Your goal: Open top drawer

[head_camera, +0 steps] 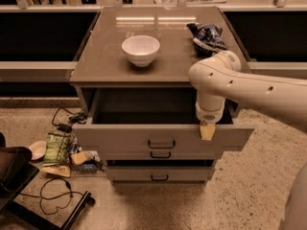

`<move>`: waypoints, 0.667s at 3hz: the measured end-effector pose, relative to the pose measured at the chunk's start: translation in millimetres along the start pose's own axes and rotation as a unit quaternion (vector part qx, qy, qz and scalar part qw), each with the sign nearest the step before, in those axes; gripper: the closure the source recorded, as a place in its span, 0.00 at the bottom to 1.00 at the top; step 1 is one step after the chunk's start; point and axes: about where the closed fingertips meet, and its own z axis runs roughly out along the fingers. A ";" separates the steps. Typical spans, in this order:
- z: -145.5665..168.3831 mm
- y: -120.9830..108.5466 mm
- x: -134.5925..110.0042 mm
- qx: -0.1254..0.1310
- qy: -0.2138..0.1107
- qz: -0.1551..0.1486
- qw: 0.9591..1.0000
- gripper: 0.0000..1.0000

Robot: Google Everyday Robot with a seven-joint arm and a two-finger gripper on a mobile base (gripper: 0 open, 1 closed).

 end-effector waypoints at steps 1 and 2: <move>0.0 0.0 0.0 0.000 0.000 0.000 1.000 0.73; 0.6 0.4 0.3 -0.001 0.000 0.000 1.000 0.42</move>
Offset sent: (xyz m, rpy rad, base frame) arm 0.0000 0.0000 0.0000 0.0000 0.0000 0.0000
